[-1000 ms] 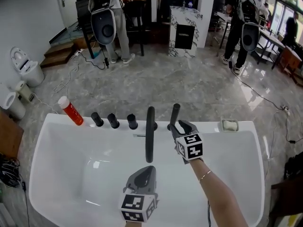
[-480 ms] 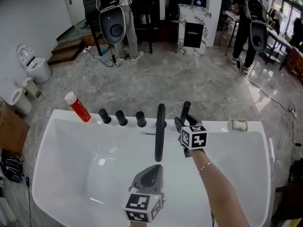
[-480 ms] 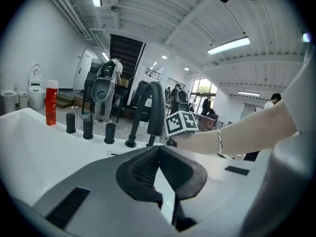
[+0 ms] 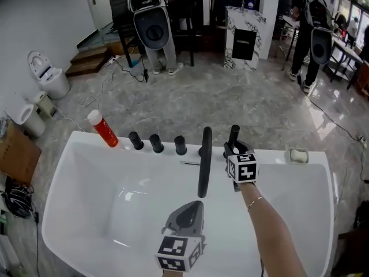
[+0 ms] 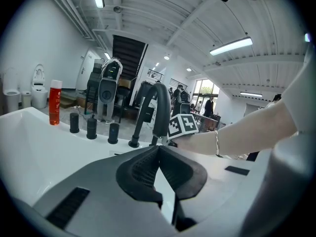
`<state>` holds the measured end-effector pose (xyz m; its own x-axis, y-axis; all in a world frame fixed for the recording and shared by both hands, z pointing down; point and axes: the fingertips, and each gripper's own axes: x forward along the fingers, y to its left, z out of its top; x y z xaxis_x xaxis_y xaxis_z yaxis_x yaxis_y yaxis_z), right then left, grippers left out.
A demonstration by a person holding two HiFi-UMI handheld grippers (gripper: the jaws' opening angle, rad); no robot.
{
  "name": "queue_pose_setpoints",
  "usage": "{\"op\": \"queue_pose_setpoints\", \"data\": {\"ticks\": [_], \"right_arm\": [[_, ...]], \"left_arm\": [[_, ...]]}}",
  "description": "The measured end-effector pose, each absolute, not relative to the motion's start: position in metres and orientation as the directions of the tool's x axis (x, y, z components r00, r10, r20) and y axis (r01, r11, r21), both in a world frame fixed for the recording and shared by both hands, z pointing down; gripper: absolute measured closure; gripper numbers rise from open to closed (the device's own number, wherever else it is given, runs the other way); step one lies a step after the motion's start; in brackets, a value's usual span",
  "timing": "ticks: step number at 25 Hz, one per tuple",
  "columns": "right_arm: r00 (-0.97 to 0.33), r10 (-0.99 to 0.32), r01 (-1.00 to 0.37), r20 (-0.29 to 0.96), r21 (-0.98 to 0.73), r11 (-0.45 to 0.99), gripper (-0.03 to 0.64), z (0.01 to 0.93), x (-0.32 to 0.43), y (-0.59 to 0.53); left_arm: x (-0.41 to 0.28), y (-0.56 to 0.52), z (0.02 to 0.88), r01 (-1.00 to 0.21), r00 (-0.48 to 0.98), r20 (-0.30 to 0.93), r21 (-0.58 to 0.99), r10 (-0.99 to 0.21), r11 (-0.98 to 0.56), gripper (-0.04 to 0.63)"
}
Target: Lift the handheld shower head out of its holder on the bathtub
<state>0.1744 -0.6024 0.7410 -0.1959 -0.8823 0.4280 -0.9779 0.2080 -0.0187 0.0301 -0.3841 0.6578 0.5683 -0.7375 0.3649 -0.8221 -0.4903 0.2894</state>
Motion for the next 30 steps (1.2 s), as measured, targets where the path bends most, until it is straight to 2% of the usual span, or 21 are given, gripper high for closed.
{"op": "queue_pose_setpoints", "data": {"ticks": [12, 30], "right_arm": [[-0.184, -0.886, -0.975, 0.425, 0.035, 0.219, 0.483, 0.729, 0.163, -0.59], [-0.185, -0.931, -0.98, 0.315, 0.005, 0.197, 0.483, 0.604, 0.159, -0.533]], "left_arm": [[0.02, -0.379, 0.646, -0.824, 0.565, 0.356, 0.29, -0.744, -0.486, 0.575], [0.017, -0.347, 0.565, -0.796, 0.601, 0.295, 0.295, -0.743, -0.528, 0.575]]}}
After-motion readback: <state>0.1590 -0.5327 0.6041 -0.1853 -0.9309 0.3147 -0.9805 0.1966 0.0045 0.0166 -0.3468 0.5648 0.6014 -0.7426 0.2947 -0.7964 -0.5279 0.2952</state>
